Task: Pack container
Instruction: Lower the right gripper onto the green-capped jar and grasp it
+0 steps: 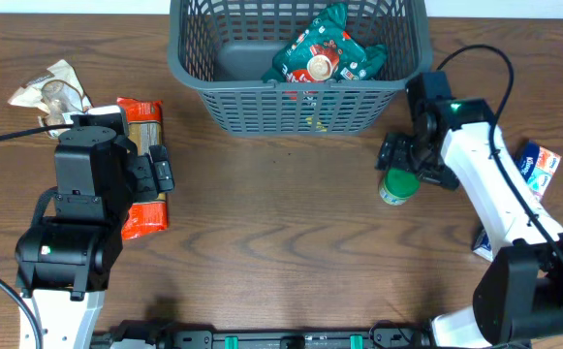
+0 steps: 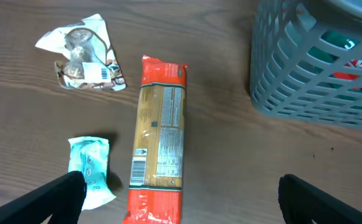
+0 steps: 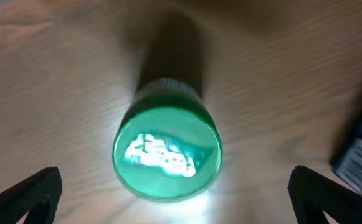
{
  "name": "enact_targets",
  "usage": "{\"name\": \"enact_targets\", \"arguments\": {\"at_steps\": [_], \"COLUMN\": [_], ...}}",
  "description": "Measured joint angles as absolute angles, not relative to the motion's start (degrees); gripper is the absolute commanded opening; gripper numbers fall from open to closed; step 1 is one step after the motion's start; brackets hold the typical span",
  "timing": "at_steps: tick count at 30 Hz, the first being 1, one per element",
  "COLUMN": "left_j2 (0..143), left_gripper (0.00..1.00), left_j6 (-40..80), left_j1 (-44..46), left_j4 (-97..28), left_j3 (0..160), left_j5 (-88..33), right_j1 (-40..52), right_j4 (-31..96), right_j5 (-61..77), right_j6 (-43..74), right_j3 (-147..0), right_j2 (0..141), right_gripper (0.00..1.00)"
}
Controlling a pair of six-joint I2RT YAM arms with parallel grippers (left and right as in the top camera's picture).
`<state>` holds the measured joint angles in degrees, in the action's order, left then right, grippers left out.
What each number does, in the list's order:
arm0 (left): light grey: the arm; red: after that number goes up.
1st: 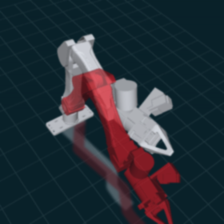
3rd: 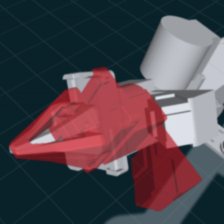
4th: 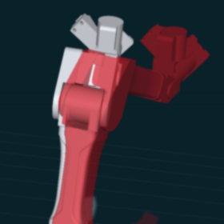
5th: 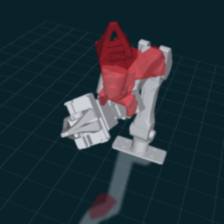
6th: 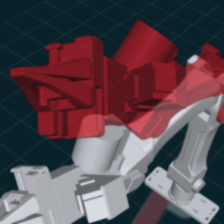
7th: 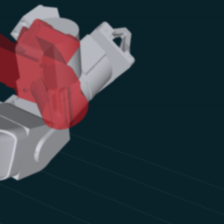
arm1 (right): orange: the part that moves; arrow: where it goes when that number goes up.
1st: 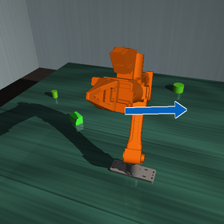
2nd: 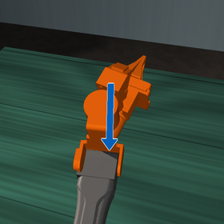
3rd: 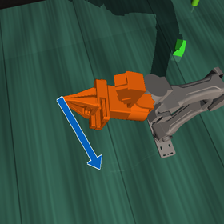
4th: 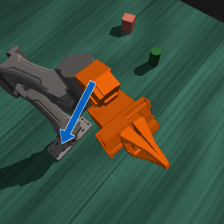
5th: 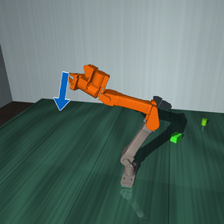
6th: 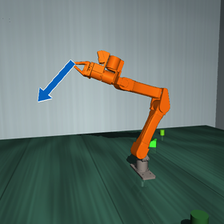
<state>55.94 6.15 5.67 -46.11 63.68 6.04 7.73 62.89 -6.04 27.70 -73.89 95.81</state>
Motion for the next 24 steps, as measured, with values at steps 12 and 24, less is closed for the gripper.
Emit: {"name": "enact_targets", "arguments": {"at_steps": [12, 24], "left_j2": [55.96, 55.96], "left_gripper": [0.99, 0.99], "left_j6": [6.13, 6.15], "left_j1": [5.67, 5.67], "left_j4": [-46.11, -46.13], "left_j3": [63.68, 63.68], "left_j5": [6.04, 6.04], "right_j1": [7.73, 7.73], "right_j4": [47.55, 36.23], "right_j5": [-6.04, -6.04], "right_j6": [27.7, 27.68], "right_j3": [-61.34, -52.97], "right_j2": [95.81, 95.81], "right_gripper": [0.99, 0.98]}}
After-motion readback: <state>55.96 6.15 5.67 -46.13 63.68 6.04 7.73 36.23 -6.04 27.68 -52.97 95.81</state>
